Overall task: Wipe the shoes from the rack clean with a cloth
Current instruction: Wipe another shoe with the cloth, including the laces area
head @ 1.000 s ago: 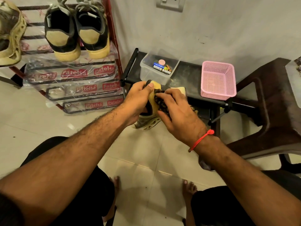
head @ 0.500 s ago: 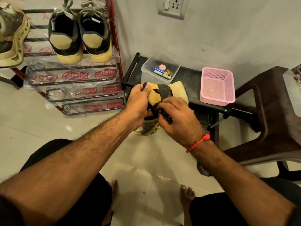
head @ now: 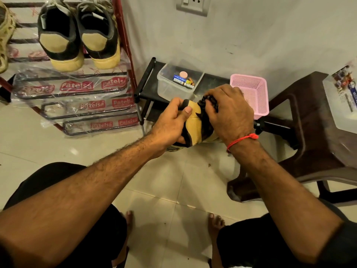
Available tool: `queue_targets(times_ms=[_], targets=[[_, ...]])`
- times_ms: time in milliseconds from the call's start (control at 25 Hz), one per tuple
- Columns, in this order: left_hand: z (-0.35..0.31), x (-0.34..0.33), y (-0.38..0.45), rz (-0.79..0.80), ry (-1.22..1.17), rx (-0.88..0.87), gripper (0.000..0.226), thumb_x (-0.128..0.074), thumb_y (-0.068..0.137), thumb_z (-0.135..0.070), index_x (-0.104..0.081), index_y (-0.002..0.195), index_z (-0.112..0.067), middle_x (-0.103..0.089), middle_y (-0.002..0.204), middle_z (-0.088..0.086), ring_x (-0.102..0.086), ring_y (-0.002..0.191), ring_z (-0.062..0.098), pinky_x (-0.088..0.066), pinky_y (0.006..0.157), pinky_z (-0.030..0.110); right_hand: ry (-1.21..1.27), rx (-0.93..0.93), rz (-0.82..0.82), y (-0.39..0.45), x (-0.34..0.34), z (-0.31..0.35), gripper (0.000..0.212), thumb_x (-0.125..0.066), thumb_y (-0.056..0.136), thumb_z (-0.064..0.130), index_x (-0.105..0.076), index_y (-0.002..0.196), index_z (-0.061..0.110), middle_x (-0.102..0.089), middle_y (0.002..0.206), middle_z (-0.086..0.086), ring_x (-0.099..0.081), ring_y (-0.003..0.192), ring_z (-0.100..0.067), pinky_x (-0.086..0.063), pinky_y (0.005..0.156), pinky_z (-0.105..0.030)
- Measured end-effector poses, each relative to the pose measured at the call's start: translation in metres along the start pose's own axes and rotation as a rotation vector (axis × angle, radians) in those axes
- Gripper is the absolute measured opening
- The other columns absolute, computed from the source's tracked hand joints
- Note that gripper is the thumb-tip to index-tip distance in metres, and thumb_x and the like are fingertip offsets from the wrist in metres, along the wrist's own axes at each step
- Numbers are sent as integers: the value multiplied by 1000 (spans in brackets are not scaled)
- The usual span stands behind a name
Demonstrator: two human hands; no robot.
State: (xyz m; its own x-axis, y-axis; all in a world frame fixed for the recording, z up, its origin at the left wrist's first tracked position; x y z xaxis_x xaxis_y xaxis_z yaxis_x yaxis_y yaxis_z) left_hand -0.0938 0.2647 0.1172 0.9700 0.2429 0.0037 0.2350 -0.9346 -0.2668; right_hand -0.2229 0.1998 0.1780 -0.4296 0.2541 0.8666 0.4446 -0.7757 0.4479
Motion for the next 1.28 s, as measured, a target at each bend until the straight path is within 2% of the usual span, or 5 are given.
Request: queue_targets(times_ms=[200,360,600,960,1280], targets=[[-5,26,8,-211,-292,59,22,-42,110,-25,-50,126,-11,-66,119,13,-71,100,28,-64,65,47,17,151,-18,-24,-9,29,20,-60,90,29,-70,99,13,-66,96,-6,-61,91,-26,-52,66,-34],[-9,44,11,-261,-464,115,30,-41,111,-24,-49,132,-4,-65,128,22,-71,102,32,-64,70,51,58,213,198,-47,-40,37,20,-64,88,29,-71,99,14,-68,100,-3,-63,93,-24,-57,69,-32],[-16,36,11,-79,-700,125,33,-47,109,-25,-51,132,-2,-66,133,20,-73,105,30,-64,78,43,508,-11,-99,-21,-11,15,15,-65,90,16,-68,101,7,-64,98,-6,-58,89,-12,-43,83,-10],[-20,10,0,131,101,-267,47,-61,101,-18,-44,145,-15,-70,127,5,-65,122,15,-53,105,41,789,-120,-129,-17,-6,9,17,-63,94,15,-66,109,8,-67,103,-1,-64,97,-11,-53,88,-23],[-17,18,6,-50,-253,-225,33,-46,109,-15,-50,140,-7,-73,115,7,-70,107,16,-57,93,33,761,-146,-158,-7,8,6,30,-61,97,18,-62,124,8,-57,119,-13,-50,111,4,-40,97,-11]])
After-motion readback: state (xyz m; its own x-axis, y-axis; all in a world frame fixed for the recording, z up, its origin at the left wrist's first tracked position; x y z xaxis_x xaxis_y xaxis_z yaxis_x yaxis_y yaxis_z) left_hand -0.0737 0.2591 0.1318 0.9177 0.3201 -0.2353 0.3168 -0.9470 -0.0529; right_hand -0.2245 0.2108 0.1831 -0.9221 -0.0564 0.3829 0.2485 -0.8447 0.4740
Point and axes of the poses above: each hand's wrist, its own y-axis towards the middle knuckle, its own x-axis out of the back of the hand, z = x × y, the point moved 7 cm from there along y, towards the middle knuckle
